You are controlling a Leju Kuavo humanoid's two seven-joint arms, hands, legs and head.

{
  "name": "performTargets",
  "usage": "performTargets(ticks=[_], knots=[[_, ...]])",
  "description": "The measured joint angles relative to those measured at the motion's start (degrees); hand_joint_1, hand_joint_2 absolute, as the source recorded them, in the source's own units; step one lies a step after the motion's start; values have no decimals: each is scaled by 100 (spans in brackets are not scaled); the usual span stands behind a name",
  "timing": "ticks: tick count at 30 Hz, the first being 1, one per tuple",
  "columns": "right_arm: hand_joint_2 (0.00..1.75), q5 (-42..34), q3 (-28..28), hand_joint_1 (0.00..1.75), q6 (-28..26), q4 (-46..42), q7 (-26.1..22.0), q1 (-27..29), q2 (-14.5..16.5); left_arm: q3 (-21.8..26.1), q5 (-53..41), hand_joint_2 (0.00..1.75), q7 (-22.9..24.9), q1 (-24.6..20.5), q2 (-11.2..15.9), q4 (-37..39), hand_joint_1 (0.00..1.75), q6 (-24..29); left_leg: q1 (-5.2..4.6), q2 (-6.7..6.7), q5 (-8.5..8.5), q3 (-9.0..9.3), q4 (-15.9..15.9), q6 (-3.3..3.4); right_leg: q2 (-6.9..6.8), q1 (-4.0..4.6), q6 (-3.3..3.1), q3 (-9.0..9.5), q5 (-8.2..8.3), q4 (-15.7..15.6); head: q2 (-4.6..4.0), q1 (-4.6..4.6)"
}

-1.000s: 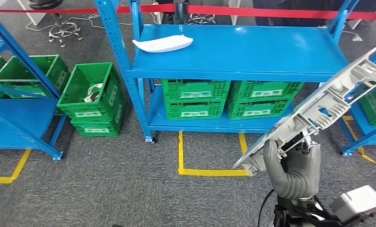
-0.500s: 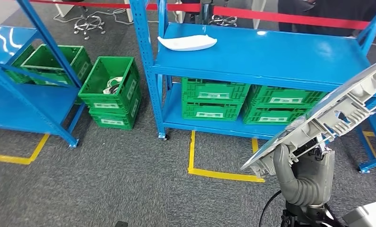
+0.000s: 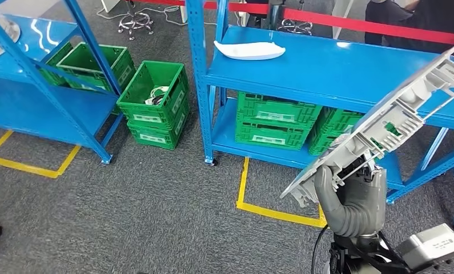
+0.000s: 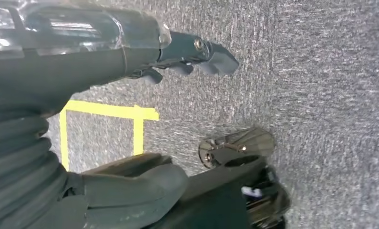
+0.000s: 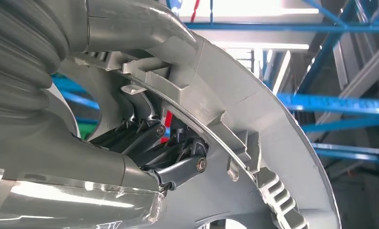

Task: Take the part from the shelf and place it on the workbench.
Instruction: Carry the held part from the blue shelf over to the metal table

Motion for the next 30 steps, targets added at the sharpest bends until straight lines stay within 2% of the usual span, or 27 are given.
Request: performTargets(ticks=[2, 3, 4, 6, 7, 8, 9, 10, 11, 13, 14, 15, 16, 17, 18, 19, 21, 22, 23, 24, 25, 26, 27, 28, 29, 30], knots=[[175, 4, 1, 175, 1, 0, 1, -5, 1, 0, 12, 175, -8, 1, 0, 0, 0, 0, -2, -154, 10, -23, -25, 71, -138, 8, 47, 10, -35, 7, 0, 21], [175, 5, 1, 175, 2, -1, 1, -9, 2, 0, 18, 175, -11, 5, -1, 0, 0, 0, 10, -248, 29, -29, -38, 109, -84, -6, 77, 8, -91, 42, 0, 34], [175, 10, 1, 175, 2, -4, 1, -11, 2, 0, 22, 175, -10, 5, -2, 0, 0, 1, 24, -340, 50, -32, -54, 148, 57, -25, 103, -30, -193, 159, 0, 48], [175, 31, 1, 175, 2, -12, 1, -6, 2, 0, 23, 175, -9, -2, -17, -1, 0, 0, 42, -531, 81, -36, -67, 202, 463, -57, 141, -288, -558, 792, 0, 123], [175, 41, 2, 175, 2, -15, 1, 0, 2, 0, 23, 175, -8, -3, -28, -2, 0, -1, 41, -629, 88, -38, -65, 216, 573, -62, 149, -477, -743, 1217, 0, 176], [175, 47, 2, 175, 2, -16, 1, 7, 2, 0, 23, 175, -8, 1, -38, -2, 0, -2, 37, -731, 93, -36, -63, 224, 624, -63, 151, -646, -860, 1576, 0, 226], [175, 49, 3, 175, 2, -16, 2, 10, 2, 0, 23, 175, -6, 9, -44, -2, 0, -2, 33, -826, 96, -34, -59, 228, 643, -62, 147, -736, -854, 1739, 0, 266], [175, 50, 3, 175, 2, -16, 2, 11, 2, 0, 23, 175, -4, 16, -46, -2, 0, -2, 30, -920, 98, -30, -53, 231, 658, -62, 135, -729, -725, 1672, 0, 298], [175, 52, 2, 175, 2, -18, 2, 11, 2, 0, 23, 175, -3, 20, -46, -2, 0, -2, 29, -1007, 99, -24, -45, 231, 688, -62, 117, -628, -502, 1392, 0, 326], [175, 55, 2, 175, 2, -23, 2, 7, 2, 0, 23, 175, -3, 20, -50, -1, 0, -2, 26, -1149, 100, -36, -22, 216, 918, -75, 63, -336, -66, 615, 0, 373], [175, 56, 2, 175, 2, -28, 2, 3, 2, 0, 23, 175, -3, 17, -55, -2, 0, -3, 27, -1201, 108, -63, -9, 195, 1028, -81, 38, -230, 34, 332, 0, 388], [175, 57, 3, 175, 2, -32, 2, 1, 1, 0, 23, 175, -4, 17, -60, -1, 0, -3, 32, -1246, 122, -102, -2, 164, 1110, -84, 16, -182, 60, 181, 0, 395], [175, 58, 2, 175, 2, -35, 2, -1, 1, 0, 23, 175, -4, 22, -62, -1, 0, -4, 39, -1290, 142, -139, 1, 126, 1111, -80, -1, -171, 46, 139, 0, 388], [175, 60, 2, 175, 1, -37, 2, -5, 1, 0, 23, 175, -6, 30, -60, -1, 0, -5, 44, -1335, 159, -171, -3, 88, 1053, -84, -22, -168, 47, 102, 0, 385], [175, 63, 2, 175, -1, -37, 2, -12, 1, 0, 23, 175, -7, 39, -54, 0, 0, -5, 32, -1264, 146, -195, 17, 54, 993, -92, -46, -163, 66, 79, 0, 381], [175, 67, 1, 175, -1, -39, 3, -14, 1, 0, 23, 175, -8, 42, -50, -1, 0, -5, 18, -1095, 79, -239, 100, 19, 926, -103, -77, -152, 84, 51, 0, 348], [175, 75, -1, 175, -1, -46, 4, -9, -1, 0, 22, 175, -11, 26, -46, -1, 0, -4, 28, -679, -244, -478, 613, -54, 767, -111, -120, -132, 105, 16, 0, 262], [175, 78, -2, 175, -1, -48, 4, 0, -2, 0, 22, 175, -12, 17, -49, -1, 0, -4, 59, -578, -445, -667, 1007, -92, 682, -106, -130, -132, 103, 16, 0, 211], [175, 80, -1, 175, -1, -48, 6, 7, -2, 0, 22, 175, -13, 11, -48, 0, 0, -4, 94, -566, -596, -840, 1378, -125, 590, -103, -129, -132, 97, 19, 0, 181], [175, 81, 0, 175, -1, -46, 10, 13, -2, 0, 22, 175, -14, 9, -48, 0, 0, -4, 119, -576, -652, -940, 1602, -151, 502, -103, -125, -129, 90, 22, 0, 155], [175, 80, 1, 175, -1, -45, 15, 16, -2, 0, 22, 175, -14, 10, -48, 0, 0, -4, 138, -577, -593, -924, 1605, -171, 418, -104, -114, -122, 79, 26, 0, 129], [175, 80, 2, 175, -1, -45, 20, 17, -2, 0, 22, 175, -14, 12, -47, 0, 0, -4, 150, -547, -436, -781, 1368, -181, 341, -107, -97, -110, 66, 31, 0, 103], [175, 80, 2, 175, -1, -45, 23, 17, -2, 0, 22, 175, -14, 13, -45, 1, 0, -4, 152, -442, -236, -550, 967, -180, 273, -108, -72, -92, 48, 39, 0, 76], [175, 81, 1, 175, -2, -45, 24, 15, -2, 0, 22, 175, -14, 10, -44, 1, 0, -3, 126, -263, -95, -319, 562, -167, 212, -97, -39, -79, 26, 51, 0, 44], [175, 82, 0, 175, -2, -46, 25, 14, -2, 0, 21, 175, -15, 7, -42, 2, 0, -3, 101, -115, -5, -157, 254, -133, 158, -83, -5, -68, 5, 65, 0, 19], [175, 83, 1, 175, -1, -46, 25, 12, -2, 0, 20, 175, -15, 5, -40, 2, 0, -3, 73, -9, 22, -79, 87, -93, 103, -66, 25, -61, -11, 74, 0, 9]])
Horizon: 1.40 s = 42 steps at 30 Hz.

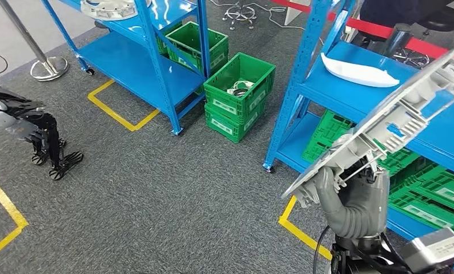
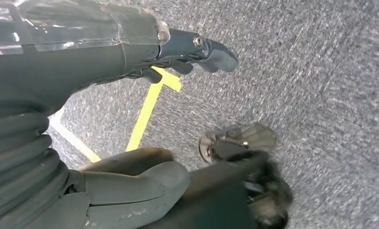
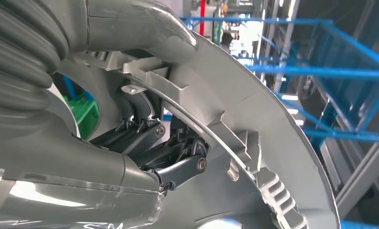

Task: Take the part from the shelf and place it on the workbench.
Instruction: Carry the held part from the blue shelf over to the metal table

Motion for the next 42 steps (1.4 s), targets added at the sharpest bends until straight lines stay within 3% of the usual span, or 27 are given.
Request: performTargets(ticks=[1, 3, 5, 7, 9, 10, 11, 14, 16, 17, 18, 19, 22, 24, 25, 27, 28, 30, 31, 33, 34, 36, 37, 39, 40, 41, 42], knots=[[175, 1, 1, 175, 0, 0, 1, -1, 2, 0, -1, 175, 0, -1, 1, 0, 0, -1, -26, 13, -18, -2, -37, 41, -57, 13, 25, 5, -8, 2, 0, 3], [175, 2, 1, 175, 0, 0, 1, -3, 4, 0, -3, 175, 0, 5, 2, 0, 0, -1, -18, -151, 8, -33, -48, 123, -129, 1, 74, 26, -41, -2, 0, 28], [175, 3, 0, 175, 0, -3, 1, 0, 4, 0, -4, 175, 0, -1, 2, 0, 0, -1, 2, -326, 40, -32, -71, 198, 109, -30, 117, -52, -249, 234, 0, 67], [175, 5, 0, 175, 1, -5, 1, 9, 3, 1, -5, 175, 0, -10, -3, 0, 0, -1, 0, -503, 57, -31, -78, 250, 437, -35, 122, -360, -644, 954, 0, 165], [175, 6, 1, 175, 1, -2, 1, 16, 3, 1, -6, 175, 1, -6, -9, 0, 0, -2, -27, -691, 63, -29, -77, 275, 528, -20, 101, -698, -875, 1655, 0, 260], [175, 5, 2, 175, 0, 0, 1, 17, 4, 0, -6, 175, 1, 0, -10, 0, 0, -3, -44, -788, 67, -24, -76, 283, 542, -16, 79, -759, -822, 1735, 0, 296], [175, 5, 2, 175, -1, 1, 1, 17, 4, 1, -6, 175, 2, 5, -10, 0, 0, -3, -58, -884, 69, -15, -75, 287, 563, -14, 49, -713, -648, 1573, 0, 324], [175, 6, 1, 175, -2, -1, 1, 14, 4, 2, -6, 175, 2, 2, -20, 0, 0, -3, -86, -1122, 76, -3, -64, 280, 839, -13, -63, -297, -22, 491, 0, 376], [175, 5, 1, 175, -1, -1, 1, 8, 3, 2, -6, 175, 3, 3, -31, 0, 0, -4, -75, -1229, 99, -58, -51, 238, 968, -5, -92, -172, 51, 163, 0, 383], [175, 5, 1, 175, -1, -1, 1, 5, 3, 2, -6, 175, 3, 11, -31, 0, 0, -5, -65, -1282, 114, -87, -49, 207, 929, 1, -94, -161, 52, 118, 0, 381], [175, 6, 1, 175, -1, 0, 1, -2, 3, 2, -6, 175, 4, 21, -27, 1, 0, -5, -59, -1282, 114, -111, -47, 178, 871, -5, -105, -148, 58, 83, 0, 389], [175, 6, 1, 175, -1, 0, 2, -5, 3, 2, -6, 175, 5, 30, -24, 1, 0, -5, -71, -1145, 78, -136, -8, 149, 811, -13, -120, -132, 76, 48, 0, 375], [175, 7, -3, 175, -2, -4, 2, -6, 1, 2, -6, 175, 4, 17, -19, 2, 0, -3, -58, -577, -348, -481, 709, 51, 591, -22, -171, -87, 106, -24, 0, 256], [175, 4, -2, 175, -2, -2, 2, 0, -1, 2, -6, 175, 6, 5, -19, 2, 0, -3, 15, -560, -612, -821, 1397, -14, 429, -21, -171, -84, 94, -19, 0, 193], [175, 0, -1, 175, -2, 1, 3, 2, -1, 2, -6, 175, 6, 5, -19, 2, 0, -3, 44, -573, -605, -880, 1519, -43, 350, -25, -159, -80, 84, -15, 0, 169], [175, -7, 1, 175, -2, 2, 3, 4, -1, 2, -6, 175, 13, 8, -18, 3, 0, -3, 83, -501, -302, -638, 1094, -82, 202, -40, -117, -50, 48, 0, 0, 110], [175, -8, 0, 175, -2, 2, 3, 3, -1, 2, -6, 175, 16, 7, -17, 3, 0, -3, 80, -348, -142, -412, 687, -95, 136, -44, -84, -27, 22, 10, 0, 82], [175, -7, -1, 175, -1, 1, 3, -4, 1, 2, -6, 175, 16, 1, -18, 4, 0, -3, 31, -44, 26, -102, 104, -45, 28, -20, -9, 5, -27, 39, 0, 30], [175, -8, 0, 175, 2, 1, 4, -7, 2, 2, -6, 175, 15, 0, -19, 4, 0, -3, 2, 32, 15, -69, 16, -2, -21, -5, 19, 16, -42, 43, 0, 29], [175, -9, 1, 175, 7, 0, 5, -12, 5, 2, -6, 175, 15, 4, -18, 4, 0, -3, -22, -90, 25, -93, 11, 99, -135, 0, 67, 37, -60, 29, 0, 54], [175, -9, 1, 175, 7, 0, 5, -15, 6, 2, -6, 175, 15, 5, -19, 4, 0, -3, -19, -175, 35, -98, 2, 133, -111, -17, 92, 41, -105, 48, 0, 78], [175, -8, 0, 175, 4, -2, 5, -18, 5, 2, -6, 175, 15, -3, -20, 5, 0, -3, -10, -344, 61, -92, -18, 207, 131, -43, 123, -77, -354, 370, 0, 139], [175, -8, 1, 175, 4, -2, 5, -14, 5, 2, -6, 175, 15, -8, -22, 6, 0, -3, -12, -426, 67, -92, -20, 236, 312, -46, 119, -226, -549, 724, 0, 190], [175, -8, 1, 175, 5, 1, 5, 1, 4, 2, -8, 175, 14, -11, -25, 7, 0, -9, -43, -608, 75, -89, -19, 277, 491, -27, 91, -603, -850, 1515, 0, 274], [175, -9, 2, 175, 5, 2, 5, 5, 4, 2, -10, 175, 14, -7, -26, 7, 0, -13, -62, -707, 78, -85, -19, 288, 523, -17, 68, -724, -859, 1722, 0, 309], [175, -9, 2, 175, 5, 2, 5, 7, 4, 2, -13, 175, 15, -1, -26, 7, 0, -17, -80, -807, 81, -75, -18, 293, 545, -5, 35, -749, -747, 1703, 0, 333], [175, -9, 1, 175, 5, 2, 5, 7, 4, 2, -14, 175, 15, 2, -26, 7, 0, -19, -93, -905, 82, -60, -17, 295, 580, 9, -6, -671, -532, 1454, 0, 355]])
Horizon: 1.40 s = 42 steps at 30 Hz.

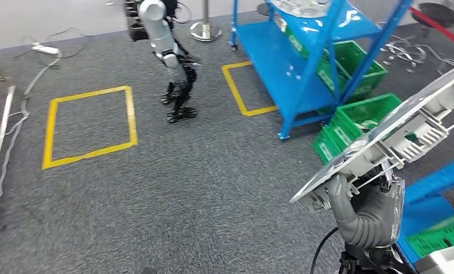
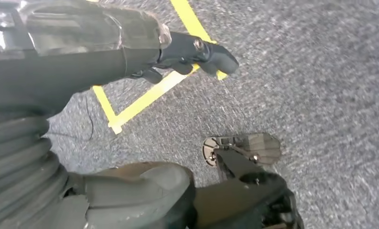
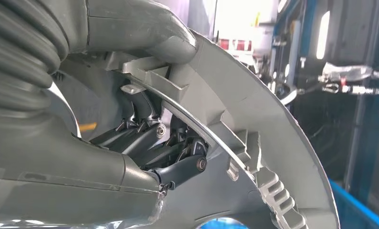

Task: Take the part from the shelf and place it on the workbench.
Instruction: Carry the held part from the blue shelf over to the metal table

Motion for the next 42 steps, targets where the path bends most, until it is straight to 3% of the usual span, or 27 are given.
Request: performTargets(ticks=[2, 3, 5, 6, 7, 9, 10, 11, 13, 14, 15, 17, 19, 20, 22, 24, 26, 28, 29, 30, 32, 34, 38, 42], knots=[[175, 0, -1, 175, 0, -1, 1, -2, 0, 1, -1, 175, -1, -2, -4, 2, 0, 0, -16, -170, 2, 18, 4, -3, 214, 22, -87, 282, 442, -752, 0, 27], [175, 0, 0, 175, 1, -3, 1, -5, 0, 1, -2, 175, -2, -5, -9, 3, 0, 0, -15, -243, 8, 6, 10, -14, 324, 28, -113, 401, 559, -1053, 0, 33], [175, 0, 0, 175, 2, -3, 2, -13, -1, 2, -5, 175, -4, 0, -20, 5, 0, -1, 3, -368, 38, -47, 13, -63, 415, 36, -129, 483, 583, -1274, 0, 37], [175, 1, -1, 175, 2, -4, 2, -19, -1, 2, -8, 175, -4, 10, -20, 5, 0, -1, 14, -432, 56, -71, 7, -95, 360, 37, -134, 498, 588, -1319, 0, 40], [175, 1, -1, 175, 2, -3, 2, -26, -1, 2, -10, 175, -4, 23, -20, 7, 0, -1, 8, -372, 45, -87, 20, -122, 292, 32, -146, 514, 608, -1356, 0, 39], [175, 2, -2, 175, 1, -5, 2, -34, -1, 2, -14, 175, -4, 27, -15, 9, 0, 0, -11, 6, -135, -208, 259, -184, 144, 20, -180, 565, 652, -1446, 0, -25], [175, 2, -3, 175, 2, -6, 2, -36, -2, 2, -17, 175, -4, 20, -12, 10, 0, 0, -1, 231, -311, -348, 549, -218, 64, 19, -191, 582, 664, -1472, 0, -63], [175, 3, -4, 175, 2, -6, 2, -34, -3, 2, -21, 175, -6, 10, -11, 10, 0, -1, 29, 341, -495, -533, 915, -261, -14, 22, -199, 588, 664, -1478, 0, -103], [175, 1, -2, 175, 4, -2, 2, -35, -4, 2, -26, 175, -11, 2, -10, 10, 0, -4, 109, 336, -691, -837, 1516, -331, -184, 18, -192, 589, 651, -1473, 0, -151], [175, 0, -1, 175, 6, -1, 2, -35, -3, 2, -28, 175, -14, 2, -10, 10, 0, -7, 144, 331, -634, -851, 1545, -362, -266, 14, -177, 595, 640, -1470, 0, -177], [175, -1, 1, 175, 8, 0, 2, -37, -3, 2, -29, 175, -15, 4, -10, 11, 0, -8, 172, 355, -479, -743, 1344, -388, -343, 7, -153, 607, 624, -1464, 0, -203], [175, 0, 1, 175, 12, 0, 2, -49, -2, 2, -31, 175, -14, 6, -10, 12, 0, -9, 174, 627, -133, -319, 577, -419, -473, 6, -84, 644, 571, -1440, 0, -262], [175, -1, 1, 175, 31, -1, 3, -70, -1, 3, -32, 175, -15, 4, -11, 13, 0, -9, 134, 875, -11, -77, 107, -358, -566, 25, -16, 667, 518, -1407, 0, -286], [175, -2, 2, 175, 47, -1, 4, -78, 1, 3, -32, 175, -16, 3, -11, 13, 0, -9, 105, 897, -35, -72, 71, -305, -606, 33, 9, 673, 503, -1402, 0, -274], [175, -6, 4, 175, 73, -2, 5, -86, 4, 4, -31, 175, -15, 9, -9, 14, 0, -9, 96, 764, -22, -90, 54, -192, -648, 7, 67, 696, 469, -1403, 0, -226], [175, -13, 2, 175, 79, -3, 6, -83, 4, 4, -30, 175, -15, 3, -7, 15, 0, -8, 97, 611, -4, -81, 35, -111, -436, -29, 116, 624, 272, -1187, 0, -180], [175, -15, 1, 175, 79, -2, 7, -75, 2, 4, -29, 175, -16, -8, -8, 15, 0, -7, 82, 458, 7, -74, 30, -56, -148, -34, 113, 323, -116, -495, 0, -91], [175, -16, 2, 175, 79, 1, 7, -69, 1, 4, -29, 175, -16, -10, -10, 15, 0, -8, 39, 284, 11, -70, 32, -23, -63, -18, 75, -30, -363, 227, 0, -11], [175, -17, 2, 175, 79, 1, 7, -68, 1, 4, -29, 175, -15, -6, -10, 15, 0, -8, 18, 193, 13, -63, 33, -14, -49, -5, 43, -105, -323, 336, 0, 15], [175, -17, 2, 175, 79, 1, 7, -67, 1, 4, -29, 175, -15, -4, -10, 15, 0, -9, -1, 105, 15, -51, 34, -8, -32, 14, 1, -77, -165, 211, 0, 33], [175, -33, 1, 175, 79, 1, 7, -70, 1, 4, -29, 175, -16, -1, -13, 15, 0, -9, -18, -29, 14, -20, 32, 2, 21, 71, -105, 194, 310, -512, 0, 65], [175, -86, 2, 175, 79, -1, 5, -78, 2, 5, -26, 175, -16, 2, -20, 15, 0, -9, -32, -114, 7, -30, 49, -1, 78, 113, -173, 424, 576, -1127, 0, 80], [175, -175, -1, 175, 72, -1, 2, -74, 4, 7, -13, 175, -14, 32, -24, 15, 0, -11, -29, -79, -20, -71, 64, 36, 130, 126, -81, 476, 575, -1322, 0, 58], [175, -205, -1, 175, 68, 0, -7, -71, 3, 7, 0, 175, -9, 34, -10, 17, 0, -11, -28, 30, -31, -36, 37, 18, 215, 129, -109, 480, 584, -1320, 0, 1]])
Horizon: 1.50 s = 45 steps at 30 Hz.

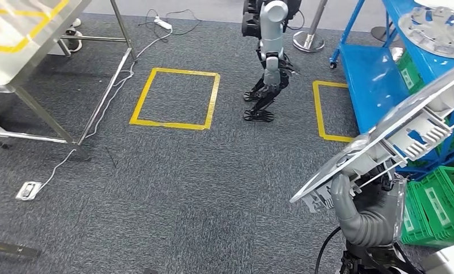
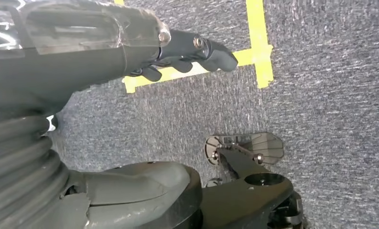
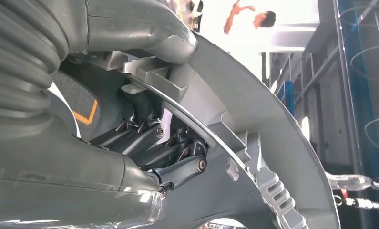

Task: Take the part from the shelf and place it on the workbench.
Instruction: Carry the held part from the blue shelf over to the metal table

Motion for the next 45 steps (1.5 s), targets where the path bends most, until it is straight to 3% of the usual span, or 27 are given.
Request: performTargets(ticks=[8, 45], knots=[[175, -16, 0, 175, -6, 0, -7, 5, 1, 0, 2, 175, -6, -6, 7, 0, 0, 0, 0, 64, -24, 22, -9, -33, 65, 0, -20, 2, -11, 4, 0, -61], [175, -161, 0, 175, -59, 31, -43, 27, 1, 0, 16, 175, -41, -8, 15, 0, 0, -60, -13, 50, -30, 22, -8, -26, 64, -6, -27, 14, -16, -7, 0, -55]])
